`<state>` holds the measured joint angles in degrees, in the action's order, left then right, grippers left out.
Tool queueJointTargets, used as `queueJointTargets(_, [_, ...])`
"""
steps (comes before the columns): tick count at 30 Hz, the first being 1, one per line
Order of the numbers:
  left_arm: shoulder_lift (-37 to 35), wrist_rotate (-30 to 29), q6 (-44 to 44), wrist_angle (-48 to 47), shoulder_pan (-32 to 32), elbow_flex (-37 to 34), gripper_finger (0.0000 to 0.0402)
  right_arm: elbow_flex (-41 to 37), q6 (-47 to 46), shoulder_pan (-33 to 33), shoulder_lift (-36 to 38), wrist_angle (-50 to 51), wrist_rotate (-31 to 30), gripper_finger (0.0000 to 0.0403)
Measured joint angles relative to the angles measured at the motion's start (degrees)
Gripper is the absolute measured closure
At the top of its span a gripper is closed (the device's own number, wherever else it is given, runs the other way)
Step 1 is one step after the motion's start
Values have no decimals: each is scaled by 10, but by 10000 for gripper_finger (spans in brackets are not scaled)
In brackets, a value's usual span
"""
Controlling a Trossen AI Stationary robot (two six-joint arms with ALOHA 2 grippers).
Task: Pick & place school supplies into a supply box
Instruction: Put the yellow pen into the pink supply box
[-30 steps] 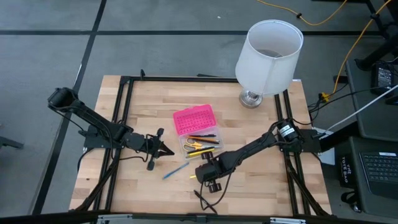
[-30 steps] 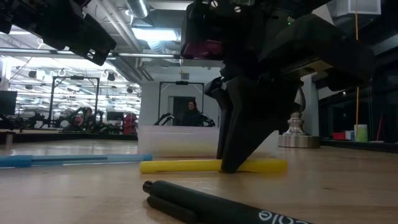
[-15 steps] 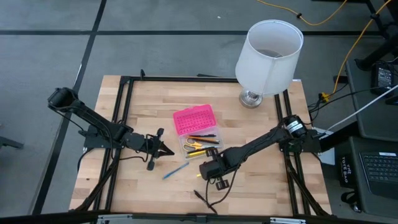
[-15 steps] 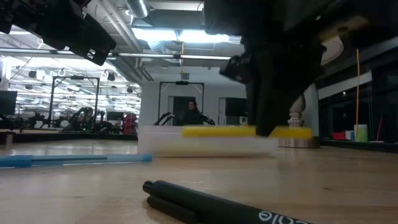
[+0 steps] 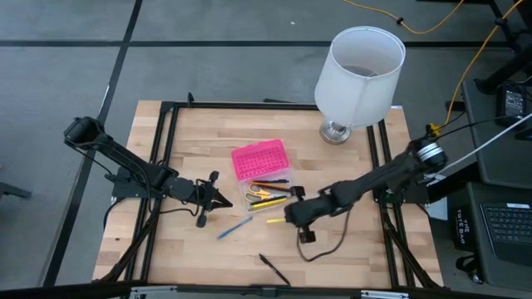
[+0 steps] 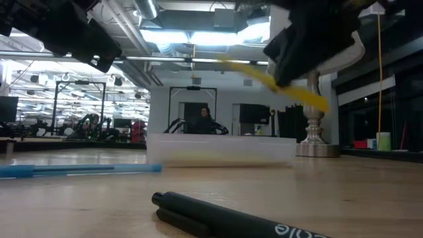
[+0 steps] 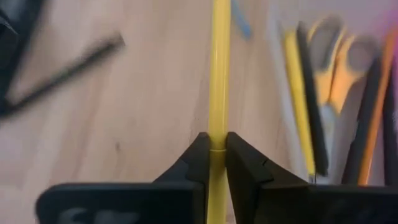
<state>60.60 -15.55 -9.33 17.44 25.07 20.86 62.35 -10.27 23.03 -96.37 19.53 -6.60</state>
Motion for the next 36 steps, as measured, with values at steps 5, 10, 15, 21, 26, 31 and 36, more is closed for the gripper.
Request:
queueJointTargets(5, [0, 0, -4, -1, 0, 0, 398, -114, 16, -6, 84, -147, -23, 366])
queueJointTargets(10, [0, -1, -4, -1, 0, 0, 398, -208, 47, -23, 136, -308, -31, 366])
queueJointTargets(15, [0, -3, -4, -10, 0, 0, 398, -273, 96, -55, 141, -459, -30, 363])
queueJointTargets(21, [0, -3, -16, -10, 0, 0, 398, -277, 115, -92, 141, -497, -18, 365])
queueJointTargets(26, [0, -11, -12, -10, 0, 0, 398, -270, 155, -100, 141, -533, 35, 364])
queueJointTargets(31, [0, -13, -44, -10, 0, 0, 398, -259, 187, -100, 141, -532, 37, 364])
queueJointTargets(36, [0, -13, -51, -10, 0, 0, 398, -246, 194, -100, 141, -517, 37, 364])
